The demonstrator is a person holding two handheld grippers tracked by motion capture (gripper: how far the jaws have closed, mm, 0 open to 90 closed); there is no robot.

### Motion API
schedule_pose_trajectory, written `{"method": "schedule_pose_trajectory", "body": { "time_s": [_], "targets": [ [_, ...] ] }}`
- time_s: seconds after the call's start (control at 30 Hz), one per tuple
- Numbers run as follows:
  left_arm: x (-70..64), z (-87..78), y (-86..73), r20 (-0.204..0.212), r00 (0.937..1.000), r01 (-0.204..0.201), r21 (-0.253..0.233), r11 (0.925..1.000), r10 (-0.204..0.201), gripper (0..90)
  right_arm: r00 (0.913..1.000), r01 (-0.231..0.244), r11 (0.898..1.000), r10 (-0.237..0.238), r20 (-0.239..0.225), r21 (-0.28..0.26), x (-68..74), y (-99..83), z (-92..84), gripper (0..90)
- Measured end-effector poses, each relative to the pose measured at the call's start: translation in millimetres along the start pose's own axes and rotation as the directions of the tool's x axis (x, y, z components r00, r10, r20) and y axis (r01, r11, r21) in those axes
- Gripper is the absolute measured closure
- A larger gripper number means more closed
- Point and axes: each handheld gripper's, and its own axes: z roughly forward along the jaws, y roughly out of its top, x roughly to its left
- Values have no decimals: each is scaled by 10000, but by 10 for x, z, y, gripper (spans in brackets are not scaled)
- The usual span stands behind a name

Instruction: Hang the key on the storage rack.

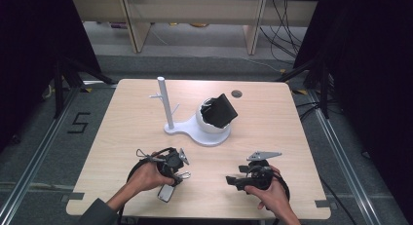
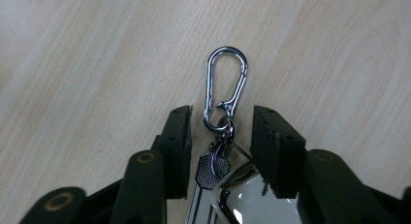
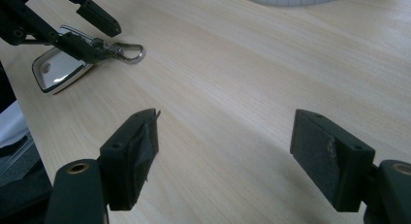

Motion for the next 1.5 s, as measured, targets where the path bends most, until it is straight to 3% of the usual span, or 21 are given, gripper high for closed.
{"method": "schedule_pose_trajectory", "body": {
  "time_s": [0.23,0.37,0.4,0.63,0.67,0.8,0.87,0.97,1.1,1.17,1.23,1.4,1.5],
  "targets": [
    [-20,53,115,126,9995,-300,887,9956,290,666,9999,-67,10000,66,77,62,1,3,-12,270],
    [-25,62,174,249,9991,-370,1331,9904,340,701,10000,-5,10000,5,66,10,3,1,-4,273],
    [-26,71,214,256,9989,-423,1602,9862,387,706,10000,15,10000,-16,68,31,3,1,-3,274],
    [-16,91,284,348,9990,-331,2071,9777,265,737,9999,92,9999,-90,-143,101,9,4,3,279],
    [-13,93,292,366,9988,-384,2155,9757,312,738,9997,-153,9997,157,-197,183,34,1,2,280],
    [-24,97,299,359,9992,-261,2189,9754,187,747,9999,5,9999,-3,-172,122,25,2,5,282],
    [-20,97,301,389,9988,-368,2197,9749,289,751,9994,-89,9999,92,-338,79,28,0,10,284],
    [-15,92,298,432,9974,-657,2207,9731,575,753,9999,63,10000,-62,-142,62,9,5,-1,285],
    [8,86,272,439,9968,-747,2008,9768,672,753,10000,31,10000,-31,-71,7,-1,3,-4,286],
    [7,83,253,576,9974,-537,2002,9783,430,754,9999,18,10000,-18,-140,13,-11,6,-4,287],
    [34,69,237,592,9969,-629,1945,9789,522,754,9997,-133,9999,133,-188,28,-4,4,-7,287],
    [82,-43,219,618,9975,-436,1645,9854,338,753,9994,-79,9999,76,-330,-107,-35,4,-2,287],
    [137,-192,194,424,9988,-322,1495,9882,261,754,10000,27,10000,-28,-90,-75,-38,5,-14,287]
  ]
}}
